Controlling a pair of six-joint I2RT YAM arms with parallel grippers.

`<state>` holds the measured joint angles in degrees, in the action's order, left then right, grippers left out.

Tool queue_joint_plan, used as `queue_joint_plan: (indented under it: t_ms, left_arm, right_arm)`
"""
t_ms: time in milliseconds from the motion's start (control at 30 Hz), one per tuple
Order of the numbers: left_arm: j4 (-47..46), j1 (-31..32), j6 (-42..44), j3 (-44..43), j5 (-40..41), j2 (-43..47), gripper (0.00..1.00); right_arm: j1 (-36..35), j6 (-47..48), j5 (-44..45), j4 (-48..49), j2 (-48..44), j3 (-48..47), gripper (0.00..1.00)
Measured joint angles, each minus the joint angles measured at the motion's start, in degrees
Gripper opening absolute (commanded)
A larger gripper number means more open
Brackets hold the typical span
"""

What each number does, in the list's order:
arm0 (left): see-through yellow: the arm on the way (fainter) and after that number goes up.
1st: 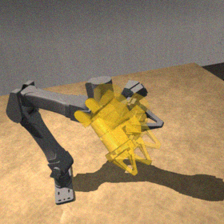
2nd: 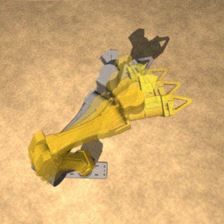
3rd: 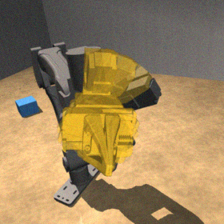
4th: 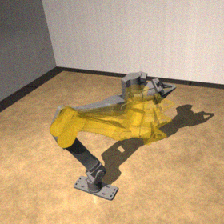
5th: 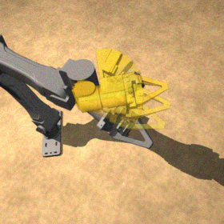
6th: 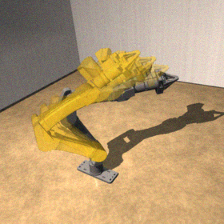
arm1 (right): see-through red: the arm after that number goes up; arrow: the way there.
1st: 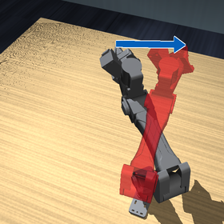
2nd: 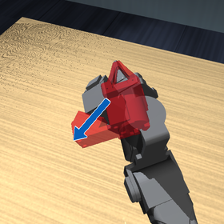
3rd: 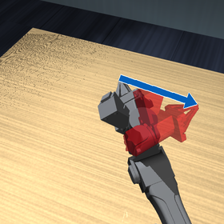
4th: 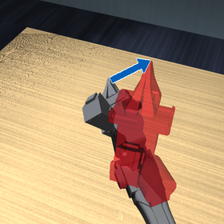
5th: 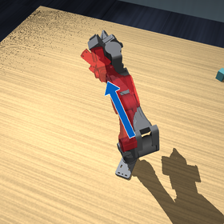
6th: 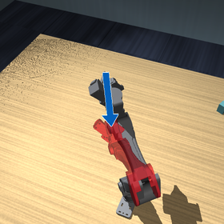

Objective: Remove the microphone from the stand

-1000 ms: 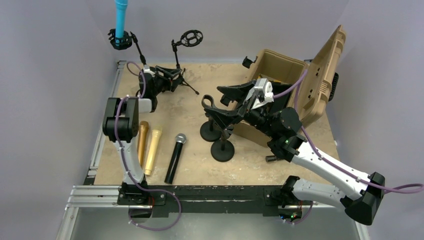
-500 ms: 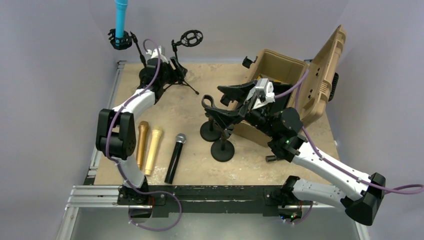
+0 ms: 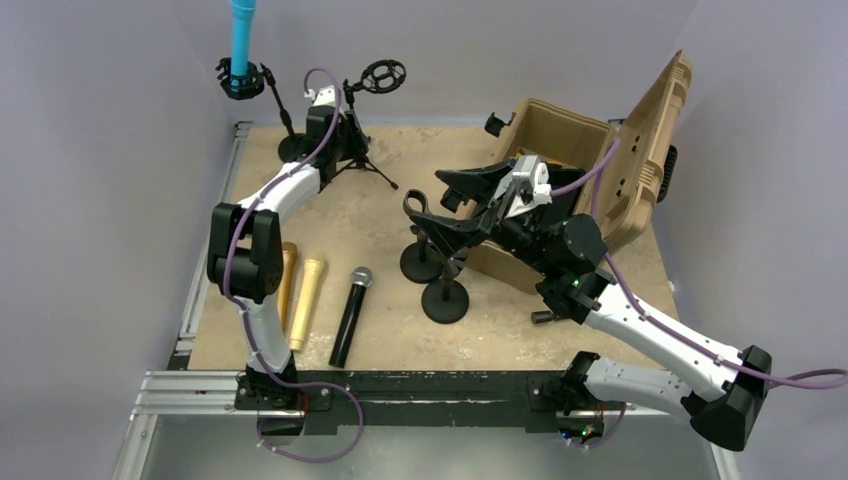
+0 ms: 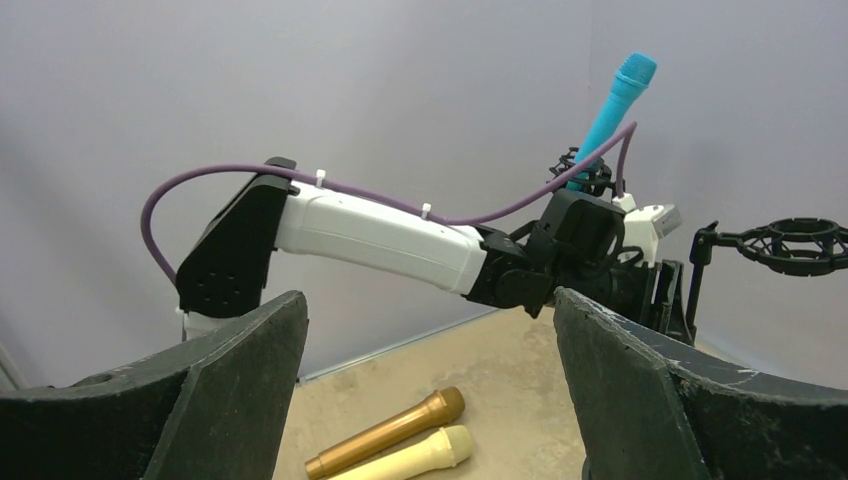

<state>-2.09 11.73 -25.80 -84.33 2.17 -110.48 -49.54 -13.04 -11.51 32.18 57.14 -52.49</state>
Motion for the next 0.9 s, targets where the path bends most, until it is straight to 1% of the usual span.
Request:
queue_joint_plan:
  t_ms: [167,267,300,400,433,533,700,800,900]
  left_arm:
    - [1.3,0.0,-0.2,-2.5,0.0,-2.5,0.36]
    - [2.3,0.0,-0.1,-3.7,0.1,-3.1,0.28]
    - [2.7,0.0,-0.2,-4.0,0.1,-3.2,0.24]
    - [4.7,-0.1,-0.5,-4.8,0.5,-3.2,0.04]
    - [5.0,-0.1,-0.8,-5.0,0.4,-3.2,0.0]
    - [6.1,-0.8,-3.2,-5.7,-1.9,-3.5,0.0]
    - [4.7,-3.6,-11.1,-5.0,-9.7,-3.9,0.0]
    - [2.1,-5.0,-17.3,-3.3,-13.7,-3.9,0.0]
    - [-3.7,-6.6,-25.6,0.1,-17.9,-3.9,0.0]
  right_arm:
    - [0.0,0.0,0.0,0.0,0.0,0.0,0.9]
    - [0.0,0.0,0.0,0.0,0.0,0.0,0.9]
    - [0.0,0.0,0.0,0.0,0.0,0.0,0.91]
    - [0.0,0.0,0.0,0.0,0.0,0.0,0.9]
    - [0.0,0.0,0.0,0.0,0.0,0.0,0.9]
    - [0.0,0.0,0.0,0.0,0.0,0.0,0.9]
    - [0.0,0.0,0.0,0.0,0.3,0.0,0.9]
    - [0.0,0.0,0.0,0.0,0.3,0.0,0.9]
    - [0.0,0.0,0.0,0.0,0.3,0.0,0.9]
